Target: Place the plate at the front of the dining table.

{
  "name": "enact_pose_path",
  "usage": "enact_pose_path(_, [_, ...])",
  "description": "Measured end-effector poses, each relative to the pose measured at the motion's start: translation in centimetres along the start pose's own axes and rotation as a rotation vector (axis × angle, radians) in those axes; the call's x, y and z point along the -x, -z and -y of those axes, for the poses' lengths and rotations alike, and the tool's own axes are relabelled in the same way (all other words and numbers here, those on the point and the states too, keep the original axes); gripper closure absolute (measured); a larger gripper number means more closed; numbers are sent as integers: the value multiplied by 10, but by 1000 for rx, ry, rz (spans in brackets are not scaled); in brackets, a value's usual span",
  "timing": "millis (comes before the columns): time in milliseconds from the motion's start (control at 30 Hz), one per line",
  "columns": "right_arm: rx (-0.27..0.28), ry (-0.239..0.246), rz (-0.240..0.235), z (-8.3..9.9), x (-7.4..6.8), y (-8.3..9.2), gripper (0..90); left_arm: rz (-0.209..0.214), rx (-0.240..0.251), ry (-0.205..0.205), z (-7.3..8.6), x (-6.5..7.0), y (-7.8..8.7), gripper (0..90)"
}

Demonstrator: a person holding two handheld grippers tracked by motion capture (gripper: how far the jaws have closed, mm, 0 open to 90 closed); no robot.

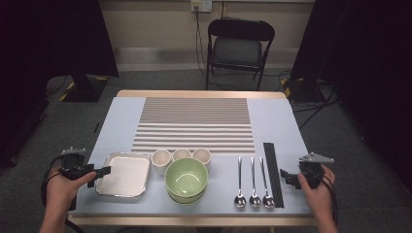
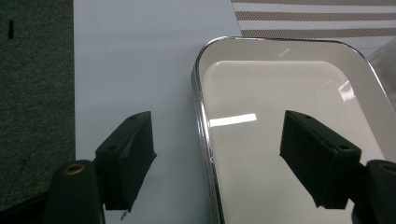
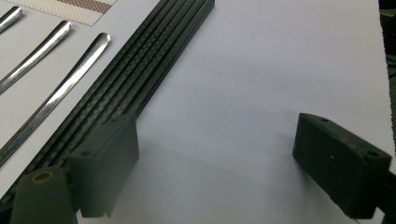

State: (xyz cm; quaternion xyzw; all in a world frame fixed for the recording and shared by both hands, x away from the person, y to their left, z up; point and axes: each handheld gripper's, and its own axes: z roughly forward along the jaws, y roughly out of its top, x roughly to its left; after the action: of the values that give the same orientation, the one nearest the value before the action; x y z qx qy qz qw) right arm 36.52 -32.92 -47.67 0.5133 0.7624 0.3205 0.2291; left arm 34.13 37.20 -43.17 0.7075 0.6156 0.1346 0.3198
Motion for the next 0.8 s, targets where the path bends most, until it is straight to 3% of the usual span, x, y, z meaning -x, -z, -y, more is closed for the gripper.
enact_pose_path(167, [0,0,0,0,0,0,133,-12,1,21,1,-2,0,240])
enact_pose_path(333, [0,0,0,0,0,0,132,-15,4,15,1,-2,-1,261])
enact_pose_path(567, [1,-1,1,0,0,0,133,-19,-7,20,2,-1,-4,349])
enact_pose_path(800, [0,-1,0,0,0,0,132,-65,-25,8,3,-3,-4,382])
